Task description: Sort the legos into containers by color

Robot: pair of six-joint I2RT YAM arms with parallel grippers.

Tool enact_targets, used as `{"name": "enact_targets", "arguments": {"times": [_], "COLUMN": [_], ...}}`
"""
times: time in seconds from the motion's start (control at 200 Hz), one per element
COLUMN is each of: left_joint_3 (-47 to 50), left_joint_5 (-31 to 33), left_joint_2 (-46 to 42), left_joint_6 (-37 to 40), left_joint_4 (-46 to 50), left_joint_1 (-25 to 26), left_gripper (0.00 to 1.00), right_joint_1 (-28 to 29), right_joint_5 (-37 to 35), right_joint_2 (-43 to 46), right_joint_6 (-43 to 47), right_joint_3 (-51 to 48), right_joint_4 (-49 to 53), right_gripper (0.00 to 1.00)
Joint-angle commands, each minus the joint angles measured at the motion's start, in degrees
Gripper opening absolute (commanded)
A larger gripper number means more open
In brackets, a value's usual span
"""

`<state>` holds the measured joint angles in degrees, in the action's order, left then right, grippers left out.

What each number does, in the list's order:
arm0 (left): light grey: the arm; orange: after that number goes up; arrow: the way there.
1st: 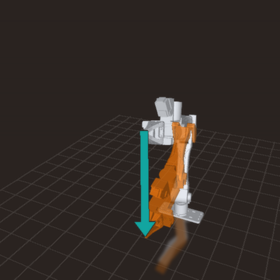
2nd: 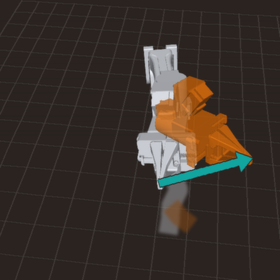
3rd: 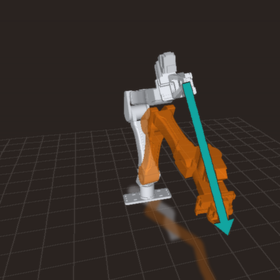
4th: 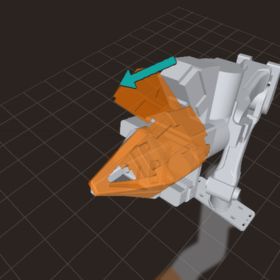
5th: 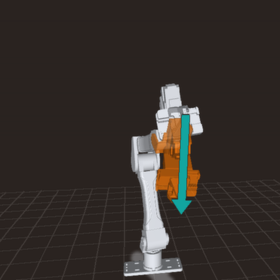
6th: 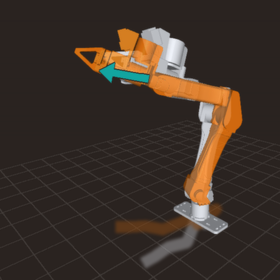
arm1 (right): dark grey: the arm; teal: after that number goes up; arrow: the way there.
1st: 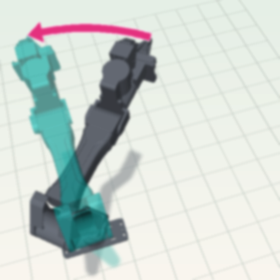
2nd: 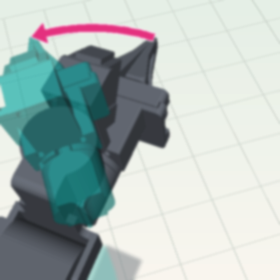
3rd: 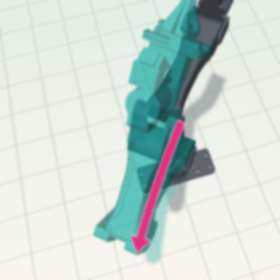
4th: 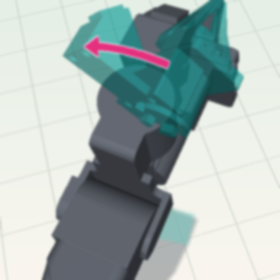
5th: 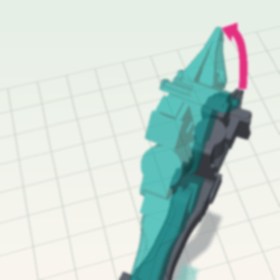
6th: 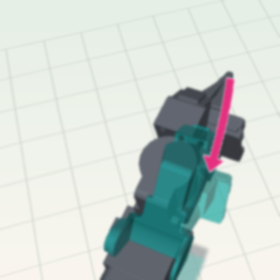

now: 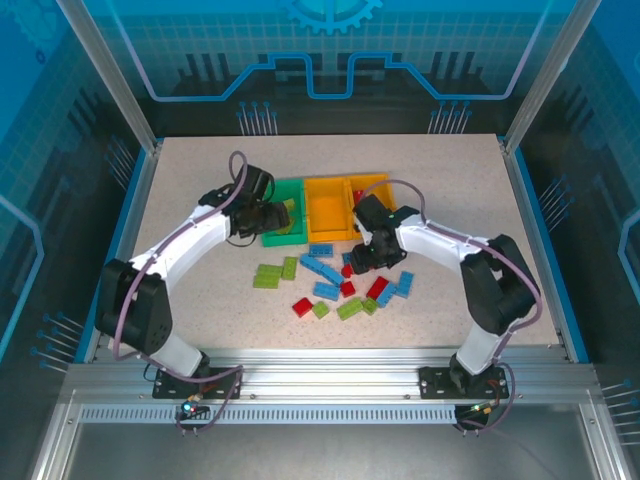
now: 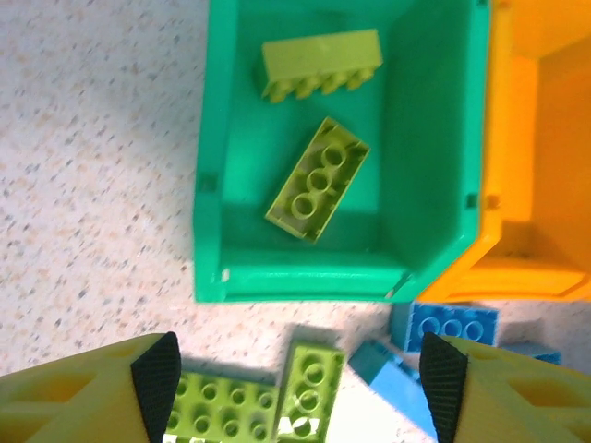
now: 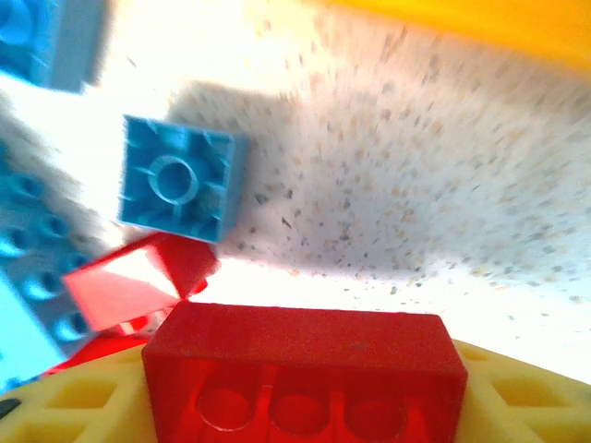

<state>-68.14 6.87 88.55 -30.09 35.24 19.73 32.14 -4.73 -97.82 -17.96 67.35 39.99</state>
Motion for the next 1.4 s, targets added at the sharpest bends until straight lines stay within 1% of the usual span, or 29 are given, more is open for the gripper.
{"name": "enact_targets", "arguments": {"times": [0.0,0.135,0.195,0.275,0.365,0.485,0.665,0.72,0.855,1.02,1.14,1.236,1.396], "left_joint_3": [4.0,8.3,9.7,11.3,12.8,14.5,16.4,17.0,17.9,17.7,16.9,16.3,16.7], "left_joint_5": [2.0,2.8,4.3,5.3,5.9,6.8,6.4,6.2,5.9,5.7,5.4,5.0,4.7], "left_joint_2": [-2.6,-4.5,-4.8,-5.0,-5.1,-5.6,-5.1,-4.5,-3.0,-1.8,-0.5,0.4,0.5], "left_joint_6": [-1.4,-1.7,-1.9,-2.7,-4.4,-5.8,-6.4,-6.9,-7.6,-6.2,-4.0,-2.8,-2.6], "left_joint_4": [1.2,1.1,1.6,2.2,2.3,2.4,2.2,2.0,0.8,-1.2,-2.2,-2.7,-2.7], "left_joint_1": [0.4,1.8,2.8,4.4,5.8,6.8,7.4,7.6,7.8,7.8,7.9,7.9,7.8], "left_gripper": [0.75,0.81,0.83,0.86,0.88,0.88,0.89,0.89,0.9,0.9,0.9,0.89,0.89], "right_joint_1": [-2.9,-8.1,-10.3,-12.4,-13.5,-13.7,-15.2,-15.5,-15.7,-15.4,-15.4,-15.1,-14.8], "right_joint_5": [1.1,3.6,5.4,6.0,6.4,6.2,5.2,5.3,6.4,7.6,8.5,9.4,10.9], "right_joint_2": [3.8,1.7,-0.4,-4.7,-10.2,-16.0,-21.9,-23.1,-25.4,-26.8,-26.6,-25.9,-23.9], "right_joint_6": [-0.8,-2.9,-4.4,-6.3,-7.7,-8.5,-11.9,-12.6,-12.7,-12.7,-12.6,-12.3,-12.2], "right_joint_3": [4.1,9.2,11.8,16.4,22.0,28.8,34.7,35.7,38.4,39.7,39.5,38.9,37.5], "right_joint_4": [1.7,2.0,1.8,3.0,5.0,7.4,8.9,9.1,10.0,10.4,10.2,9.8,8.7], "right_gripper": [0.52,0.52,0.52,0.51,0.51,0.52,0.52,0.52,0.58,0.63,0.65,0.7,0.74]}}
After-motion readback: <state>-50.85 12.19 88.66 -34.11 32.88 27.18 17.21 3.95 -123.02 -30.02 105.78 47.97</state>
